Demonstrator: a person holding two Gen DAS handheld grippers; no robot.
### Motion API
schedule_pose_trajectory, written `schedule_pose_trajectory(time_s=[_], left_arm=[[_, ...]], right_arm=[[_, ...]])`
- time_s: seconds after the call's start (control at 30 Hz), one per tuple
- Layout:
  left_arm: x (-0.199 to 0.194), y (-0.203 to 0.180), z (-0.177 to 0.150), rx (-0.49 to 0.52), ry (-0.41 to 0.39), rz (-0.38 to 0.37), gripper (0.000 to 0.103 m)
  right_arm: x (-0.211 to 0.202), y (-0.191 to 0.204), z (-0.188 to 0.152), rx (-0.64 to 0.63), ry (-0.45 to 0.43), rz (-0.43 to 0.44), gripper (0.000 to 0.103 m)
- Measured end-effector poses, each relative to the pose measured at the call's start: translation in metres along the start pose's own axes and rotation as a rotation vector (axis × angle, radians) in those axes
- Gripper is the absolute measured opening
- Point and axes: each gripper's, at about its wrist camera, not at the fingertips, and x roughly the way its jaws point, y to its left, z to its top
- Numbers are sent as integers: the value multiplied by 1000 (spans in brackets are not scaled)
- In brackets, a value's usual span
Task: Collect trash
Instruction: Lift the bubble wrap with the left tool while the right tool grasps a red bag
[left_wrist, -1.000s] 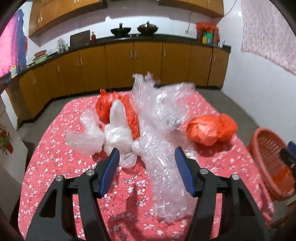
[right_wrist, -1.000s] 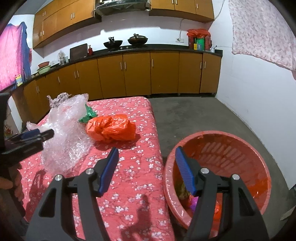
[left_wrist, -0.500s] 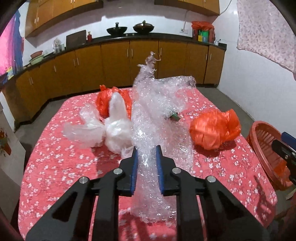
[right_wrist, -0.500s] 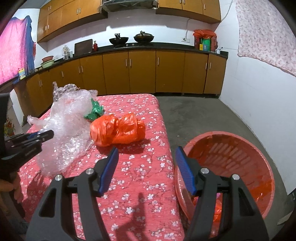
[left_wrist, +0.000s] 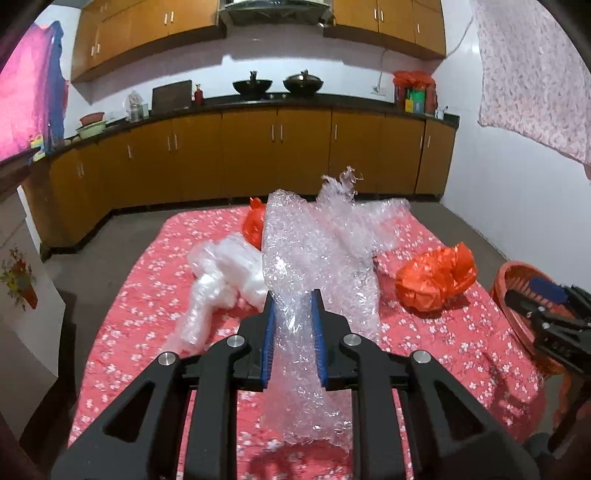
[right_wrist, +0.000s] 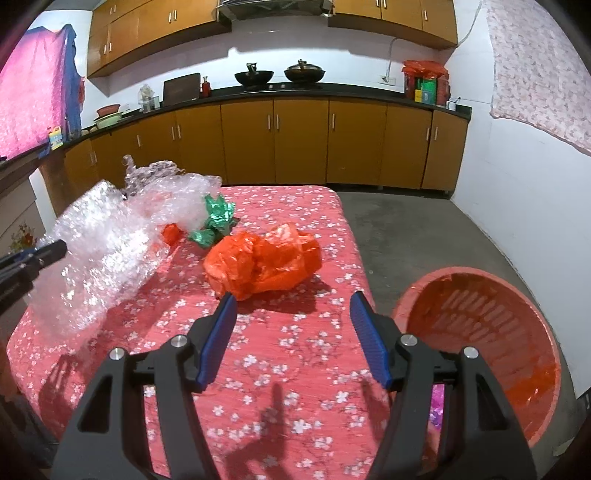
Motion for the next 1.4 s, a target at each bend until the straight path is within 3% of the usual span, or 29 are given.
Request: schedule_pose_trajectory(time_s=[0.43, 0.77, 0.87, 1.3, 1.4], left_arm=[[-12, 26, 15, -50, -84, 64, 18], [-13, 46, 22, -64, -122, 120, 18], [-9, 50, 22, -75, -130, 128, 18], [6, 58, 16, -118, -125, 129, 18], [7, 62, 15, -128, -121, 126, 18]], right_arm=[[10, 20, 13, 17, -14, 14, 63], [49, 27, 30, 51, -41, -69, 93], [66, 28, 35, 65, -24, -91, 96], [119, 47, 42, 26, 89, -92, 97], [122, 48, 42, 18, 96, -77, 84]])
